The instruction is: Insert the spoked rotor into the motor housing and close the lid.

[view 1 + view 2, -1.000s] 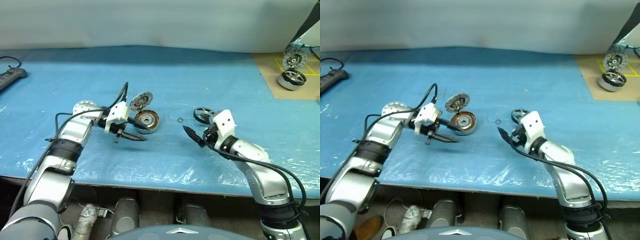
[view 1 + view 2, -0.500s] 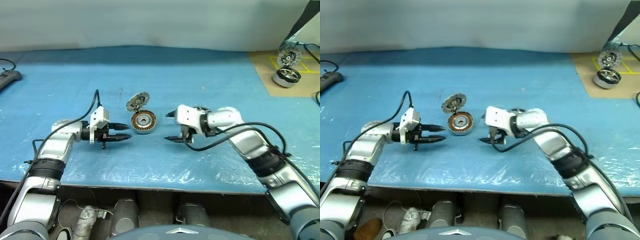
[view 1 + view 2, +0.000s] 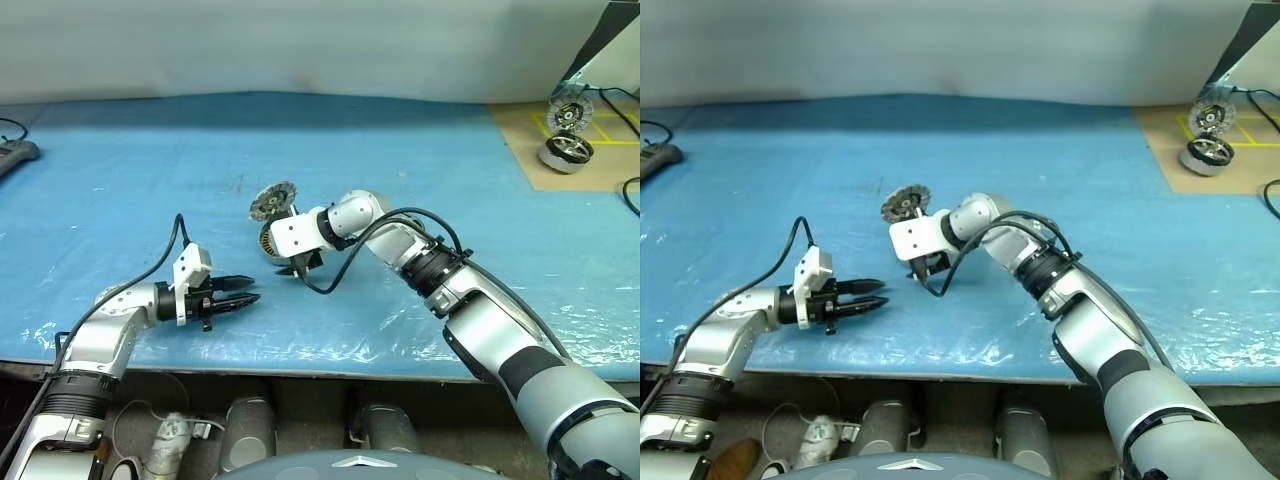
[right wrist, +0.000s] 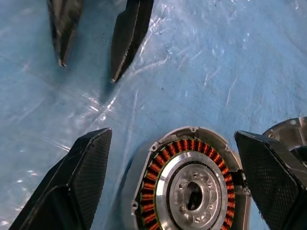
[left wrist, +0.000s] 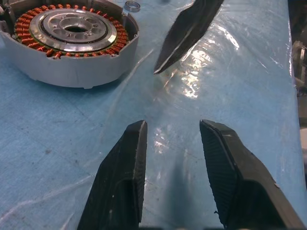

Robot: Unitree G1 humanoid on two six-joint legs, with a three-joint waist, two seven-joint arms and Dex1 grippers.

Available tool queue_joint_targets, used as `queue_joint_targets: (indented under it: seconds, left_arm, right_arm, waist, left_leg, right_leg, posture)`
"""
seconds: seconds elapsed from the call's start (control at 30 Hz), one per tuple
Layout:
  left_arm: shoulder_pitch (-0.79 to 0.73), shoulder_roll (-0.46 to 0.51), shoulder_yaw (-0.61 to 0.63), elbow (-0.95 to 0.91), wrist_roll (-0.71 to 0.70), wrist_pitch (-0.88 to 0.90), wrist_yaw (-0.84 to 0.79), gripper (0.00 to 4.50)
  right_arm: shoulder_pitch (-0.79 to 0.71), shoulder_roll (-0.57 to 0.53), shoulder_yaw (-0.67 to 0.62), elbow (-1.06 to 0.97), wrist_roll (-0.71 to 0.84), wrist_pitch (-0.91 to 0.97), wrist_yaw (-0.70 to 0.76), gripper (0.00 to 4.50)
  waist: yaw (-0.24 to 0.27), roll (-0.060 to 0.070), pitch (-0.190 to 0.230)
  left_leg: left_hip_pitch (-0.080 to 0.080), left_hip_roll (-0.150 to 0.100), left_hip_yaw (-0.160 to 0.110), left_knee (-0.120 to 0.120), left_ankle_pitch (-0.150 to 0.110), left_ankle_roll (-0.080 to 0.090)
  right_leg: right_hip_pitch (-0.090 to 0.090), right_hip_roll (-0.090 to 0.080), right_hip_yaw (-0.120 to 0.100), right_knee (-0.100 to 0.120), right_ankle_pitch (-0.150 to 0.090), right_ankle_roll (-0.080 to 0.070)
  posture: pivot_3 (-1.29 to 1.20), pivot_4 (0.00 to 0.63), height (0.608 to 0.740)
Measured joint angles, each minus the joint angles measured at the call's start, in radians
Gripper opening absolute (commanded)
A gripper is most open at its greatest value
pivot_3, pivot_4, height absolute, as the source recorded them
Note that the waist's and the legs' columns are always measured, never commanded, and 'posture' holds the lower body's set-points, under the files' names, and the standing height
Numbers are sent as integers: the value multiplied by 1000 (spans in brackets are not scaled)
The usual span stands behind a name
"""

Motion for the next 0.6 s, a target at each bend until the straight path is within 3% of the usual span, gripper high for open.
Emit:
queue_joint_targets:
  seconds: [0.2,0.4,0.6]
  left_arm:
    - [24,-7,-1,-140,-15,76,76,1835]
    - [-7,-3,-3,-224,-46,176,116,1835]
    - [-20,1,-6,-228,-50,214,128,1835]
  right_arm:
    - [-31,28,-17,211,-46,-84,-40,4353]
    - [-25,-4,-58,151,-29,-83,53,4353]
    - [23,2,-50,124,-69,-85,47,4353]
  waist:
    - [-5,0,0]
    - [-9,0,0]
    - [-8,0,0]
  left_leg:
    - [0,2,0,0,0,0]
    - [0,3,1,0,2,3]
    - [0,3,1,1,0,1]
  right_leg:
    - [-1,1,0,1,0,0]
    - [-1,1,0,1,0,0]
    - [-1,2,0,1,0,0]
  posture:
    - [0,150,740]
    - [0,150,740]
    - [0,150,740]
